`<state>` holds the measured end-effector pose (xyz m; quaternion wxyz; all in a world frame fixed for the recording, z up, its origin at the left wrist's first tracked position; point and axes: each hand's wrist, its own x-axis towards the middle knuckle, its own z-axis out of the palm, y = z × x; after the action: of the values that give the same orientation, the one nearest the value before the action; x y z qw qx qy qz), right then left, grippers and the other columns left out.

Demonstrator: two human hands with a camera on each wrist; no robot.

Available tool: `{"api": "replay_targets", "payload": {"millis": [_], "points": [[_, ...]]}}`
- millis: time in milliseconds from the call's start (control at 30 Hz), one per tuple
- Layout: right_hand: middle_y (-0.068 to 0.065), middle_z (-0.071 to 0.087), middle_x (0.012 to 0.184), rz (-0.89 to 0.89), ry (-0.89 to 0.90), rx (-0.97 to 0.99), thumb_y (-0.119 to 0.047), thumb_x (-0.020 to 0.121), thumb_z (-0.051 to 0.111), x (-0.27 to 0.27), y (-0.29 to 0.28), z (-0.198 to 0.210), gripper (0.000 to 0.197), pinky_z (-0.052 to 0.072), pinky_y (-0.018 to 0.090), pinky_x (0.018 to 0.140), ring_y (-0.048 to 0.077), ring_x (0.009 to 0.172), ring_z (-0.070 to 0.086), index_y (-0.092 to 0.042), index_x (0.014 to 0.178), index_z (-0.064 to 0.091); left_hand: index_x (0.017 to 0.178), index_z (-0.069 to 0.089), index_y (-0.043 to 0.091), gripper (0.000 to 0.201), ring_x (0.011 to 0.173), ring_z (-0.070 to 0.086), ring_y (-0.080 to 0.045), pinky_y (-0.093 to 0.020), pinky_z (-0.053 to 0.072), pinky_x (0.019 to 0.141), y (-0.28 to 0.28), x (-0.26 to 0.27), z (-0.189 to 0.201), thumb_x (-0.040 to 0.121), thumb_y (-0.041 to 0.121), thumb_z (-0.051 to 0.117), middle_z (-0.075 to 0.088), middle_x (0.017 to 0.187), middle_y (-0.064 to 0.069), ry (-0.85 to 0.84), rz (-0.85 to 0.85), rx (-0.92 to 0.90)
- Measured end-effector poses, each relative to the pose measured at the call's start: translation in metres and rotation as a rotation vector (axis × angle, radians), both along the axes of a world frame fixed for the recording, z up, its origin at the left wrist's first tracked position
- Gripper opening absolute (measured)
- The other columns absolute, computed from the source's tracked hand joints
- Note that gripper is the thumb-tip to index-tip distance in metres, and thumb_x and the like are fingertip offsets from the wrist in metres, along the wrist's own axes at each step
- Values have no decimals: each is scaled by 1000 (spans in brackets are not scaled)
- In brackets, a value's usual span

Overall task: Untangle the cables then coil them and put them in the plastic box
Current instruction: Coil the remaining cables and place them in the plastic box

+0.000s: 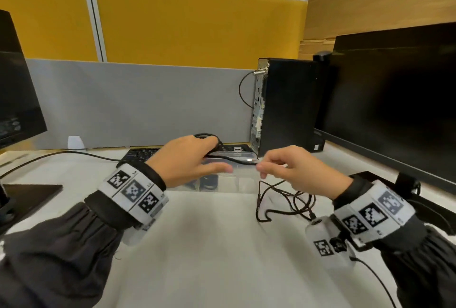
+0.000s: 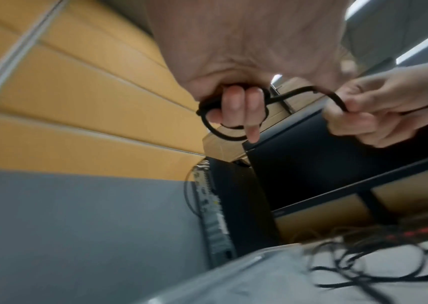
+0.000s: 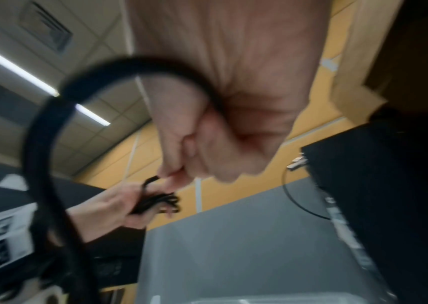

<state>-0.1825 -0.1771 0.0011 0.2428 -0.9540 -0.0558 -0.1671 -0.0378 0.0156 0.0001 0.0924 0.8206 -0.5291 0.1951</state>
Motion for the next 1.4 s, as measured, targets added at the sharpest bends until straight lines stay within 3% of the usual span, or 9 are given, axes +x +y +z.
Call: {"api": "replay_targets", "payload": {"millis": [133, 367, 467, 600, 833, 1033, 1200, 1267, 1400], "points": [[-9, 39, 54, -139, 132, 60, -26, 98, 44, -3, -36, -5, 28, 43, 18, 44, 4, 40, 42, -18, 73, 54, 87, 47, 15, 45, 62, 46, -19, -32, 31, 52, 27, 26, 18, 90, 56, 30, 50, 71, 2, -127, 285, -43], [-4, 44, 67, -423, 188, 20, -28, 100, 33, -16, -108, -36, 31, 33, 23, 58, 13, 63, 41, -19, 73, 46, 92, 58, -1, 63, 84, 57, -41, -43, 42, 71, 96, 93, 39, 97, 49, 21, 59, 87, -29, 65, 766, -270], [2, 51, 77, -651, 33, -93, -24, 101, 33, -16, -123, -37, 20, 32, 31, 68, 23, 78, 50, -18, 87, 46, 84, 56, -2, 64, 76, 54, -37, -41, 39, 68, 102, 102, 33, 98, 49, 20, 53, 74, -22, 108, 845, -282], [16, 54, 76, -842, -315, 139, -26, 98, 30, -7, -134, -16, 25, 41, 41, 69, 34, 73, 52, -10, 88, 47, 84, 57, -4, 65, 76, 55, -38, -41, 40, 69, 95, 104, 23, 99, 47, 19, 54, 75, -23, 193, 876, -282], [11, 48, 73, -1044, -283, -115, -37, 101, 26, -8, -142, -18, 30, 35, 38, 67, 31, 71, 47, -14, 88, 40, 91, 55, -14, 52, 86, 57, -50, -50, 44, 75, 139, 122, 27, 100, 27, 24, 58, 88, -36, 165, 977, -358], [6, 53, 64, -752, -606, 491, -38, 99, 35, -1, -139, 1, 35, 54, 35, 60, 20, 63, 56, -21, 71, 47, 115, 51, -10, 51, 102, 55, -44, -48, 43, 87, 137, 134, 24, 101, 27, 18, 57, 110, -32, 320, 1045, -285], [-4, 53, 66, -541, -984, 703, -33, 97, 33, 9, -125, 43, 28, 57, 33, 77, 15, 72, 63, -28, 73, 46, 141, 27, 6, 46, 112, 53, -36, -44, 45, 96, 117, 123, 12, 96, 10, 29, 52, 127, -21, 415, 1067, -214], [-4, 56, 71, -589, -838, 608, -37, 95, 35, 16, -128, 49, 23, 55, 39, 81, 18, 81, 64, -31, 76, 46, 140, 28, 6, 45, 115, 53, -33, -42, 43, 99, 110, 114, 5, 96, 11, 33, 51, 129, -19, 396, 1005, -142], [9, 61, 89, -720, 156, 56, -39, 91, 54, 20, -118, 26, 24, 49, 36, 67, 26, 79, 62, -16, 97, 52, 135, 32, 5, 41, 117, 53, -28, -31, 43, 90, 93, 84, -3, 98, 19, 41, 54, 127, -15, 448, 869, -39]]}}
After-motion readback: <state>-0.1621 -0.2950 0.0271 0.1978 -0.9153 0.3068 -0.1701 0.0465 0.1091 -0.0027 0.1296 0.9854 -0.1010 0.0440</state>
